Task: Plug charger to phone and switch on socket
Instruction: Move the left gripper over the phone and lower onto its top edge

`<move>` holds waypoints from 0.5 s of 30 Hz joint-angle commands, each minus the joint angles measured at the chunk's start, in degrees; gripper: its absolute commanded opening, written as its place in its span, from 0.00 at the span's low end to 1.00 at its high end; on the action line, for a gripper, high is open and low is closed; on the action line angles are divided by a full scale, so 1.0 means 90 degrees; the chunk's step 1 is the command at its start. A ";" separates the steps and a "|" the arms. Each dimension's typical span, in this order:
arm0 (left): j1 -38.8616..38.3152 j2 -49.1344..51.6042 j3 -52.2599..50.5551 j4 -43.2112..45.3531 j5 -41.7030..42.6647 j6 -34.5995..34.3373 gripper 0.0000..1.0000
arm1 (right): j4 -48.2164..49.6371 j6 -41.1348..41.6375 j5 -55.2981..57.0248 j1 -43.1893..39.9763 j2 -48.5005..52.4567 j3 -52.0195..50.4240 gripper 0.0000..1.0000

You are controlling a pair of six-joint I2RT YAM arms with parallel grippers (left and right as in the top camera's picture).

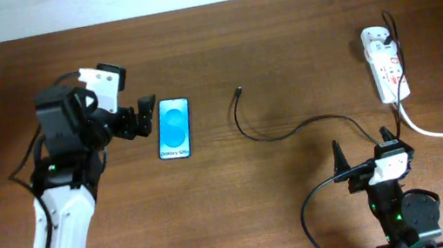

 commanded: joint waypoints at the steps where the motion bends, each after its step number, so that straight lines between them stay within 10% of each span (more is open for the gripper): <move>1: -0.0066 0.0471 0.0073 -0.0041 0.0347 -0.0107 0.99 | 0.0107 -0.0017 -0.0457 -0.0005 -0.0032 -0.0034 0.98; 8: -0.0544 0.0801 0.0481 -0.0141 -0.1066 -0.0879 0.99 | 0.0760 0.0967 -0.1239 -0.0007 0.1389 0.1836 0.98; 15: -0.1003 0.0935 0.1751 -0.1933 -0.1520 -0.1426 0.99 | -0.3055 0.0959 -0.1484 -0.0007 0.5629 0.6849 0.98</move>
